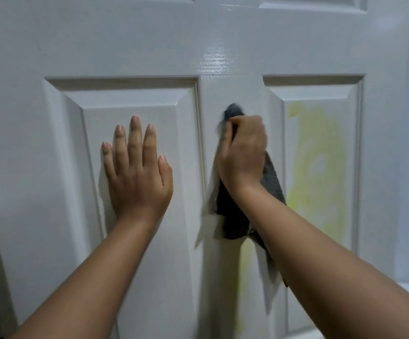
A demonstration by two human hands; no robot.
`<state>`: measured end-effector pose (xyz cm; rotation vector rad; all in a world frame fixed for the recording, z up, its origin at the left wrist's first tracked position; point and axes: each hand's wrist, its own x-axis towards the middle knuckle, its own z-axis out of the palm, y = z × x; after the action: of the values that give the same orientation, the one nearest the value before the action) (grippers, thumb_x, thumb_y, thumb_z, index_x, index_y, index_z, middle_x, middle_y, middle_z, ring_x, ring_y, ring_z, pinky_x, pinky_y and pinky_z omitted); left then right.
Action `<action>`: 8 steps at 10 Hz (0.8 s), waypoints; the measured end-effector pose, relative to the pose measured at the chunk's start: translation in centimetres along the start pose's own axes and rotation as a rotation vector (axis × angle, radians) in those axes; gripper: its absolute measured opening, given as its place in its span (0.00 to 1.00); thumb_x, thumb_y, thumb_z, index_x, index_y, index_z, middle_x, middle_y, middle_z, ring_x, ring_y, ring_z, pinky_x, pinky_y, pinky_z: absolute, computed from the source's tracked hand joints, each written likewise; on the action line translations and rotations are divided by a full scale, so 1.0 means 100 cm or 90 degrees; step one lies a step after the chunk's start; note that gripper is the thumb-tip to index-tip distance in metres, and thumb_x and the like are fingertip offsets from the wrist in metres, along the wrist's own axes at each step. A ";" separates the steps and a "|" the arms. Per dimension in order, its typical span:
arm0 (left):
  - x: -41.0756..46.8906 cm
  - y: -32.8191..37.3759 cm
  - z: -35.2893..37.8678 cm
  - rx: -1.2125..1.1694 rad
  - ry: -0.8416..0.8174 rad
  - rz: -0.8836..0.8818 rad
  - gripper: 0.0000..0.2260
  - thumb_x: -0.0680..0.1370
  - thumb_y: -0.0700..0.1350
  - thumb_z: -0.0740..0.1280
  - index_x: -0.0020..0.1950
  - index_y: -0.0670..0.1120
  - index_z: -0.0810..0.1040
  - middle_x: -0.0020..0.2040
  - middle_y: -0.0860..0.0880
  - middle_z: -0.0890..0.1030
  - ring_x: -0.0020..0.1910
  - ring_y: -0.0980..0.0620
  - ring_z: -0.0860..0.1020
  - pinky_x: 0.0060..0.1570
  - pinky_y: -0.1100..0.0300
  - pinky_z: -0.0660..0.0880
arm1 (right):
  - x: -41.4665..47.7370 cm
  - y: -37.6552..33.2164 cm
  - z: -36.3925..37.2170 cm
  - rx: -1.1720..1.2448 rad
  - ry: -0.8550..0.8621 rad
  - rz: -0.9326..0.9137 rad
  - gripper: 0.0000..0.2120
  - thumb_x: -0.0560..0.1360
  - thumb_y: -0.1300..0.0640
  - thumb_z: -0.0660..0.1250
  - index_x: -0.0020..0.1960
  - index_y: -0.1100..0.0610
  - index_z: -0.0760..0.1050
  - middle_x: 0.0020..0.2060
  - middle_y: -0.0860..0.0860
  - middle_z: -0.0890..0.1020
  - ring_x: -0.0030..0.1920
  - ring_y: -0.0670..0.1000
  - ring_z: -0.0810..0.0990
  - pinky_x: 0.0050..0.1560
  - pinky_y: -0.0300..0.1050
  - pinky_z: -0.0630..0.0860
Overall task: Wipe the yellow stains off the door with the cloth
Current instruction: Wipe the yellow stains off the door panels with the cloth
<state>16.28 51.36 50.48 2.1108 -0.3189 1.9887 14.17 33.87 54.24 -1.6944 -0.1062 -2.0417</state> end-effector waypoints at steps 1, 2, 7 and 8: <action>0.000 -0.001 0.000 -0.004 -0.001 -0.003 0.25 0.81 0.48 0.55 0.78 0.46 0.60 0.80 0.44 0.58 0.79 0.41 0.55 0.77 0.42 0.48 | -0.008 0.017 -0.006 0.005 -0.059 -0.114 0.07 0.78 0.59 0.63 0.46 0.62 0.75 0.40 0.59 0.76 0.41 0.59 0.73 0.45 0.55 0.70; -0.001 0.001 -0.002 -0.003 -0.004 -0.004 0.25 0.81 0.48 0.55 0.78 0.46 0.60 0.80 0.44 0.57 0.79 0.41 0.55 0.77 0.42 0.48 | -0.002 0.019 -0.009 0.032 0.081 0.171 0.06 0.79 0.59 0.62 0.47 0.62 0.73 0.43 0.58 0.75 0.44 0.58 0.73 0.48 0.57 0.71; 0.000 -0.001 0.001 0.008 0.009 0.003 0.25 0.81 0.48 0.55 0.78 0.46 0.61 0.79 0.44 0.59 0.78 0.40 0.56 0.77 0.41 0.50 | -0.051 0.009 -0.009 0.026 0.007 0.070 0.04 0.77 0.61 0.65 0.45 0.61 0.74 0.39 0.56 0.75 0.41 0.56 0.71 0.44 0.51 0.67; -0.001 0.000 0.001 0.009 0.012 0.007 0.25 0.81 0.48 0.56 0.78 0.46 0.62 0.79 0.44 0.59 0.78 0.40 0.57 0.77 0.41 0.50 | -0.066 0.008 -0.006 -0.013 -0.073 -0.144 0.04 0.76 0.63 0.67 0.47 0.59 0.72 0.38 0.57 0.76 0.38 0.59 0.73 0.41 0.52 0.68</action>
<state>16.32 51.32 50.37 2.1022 -0.3149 2.0225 14.68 35.00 47.70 -1.8869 -0.3304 -2.1083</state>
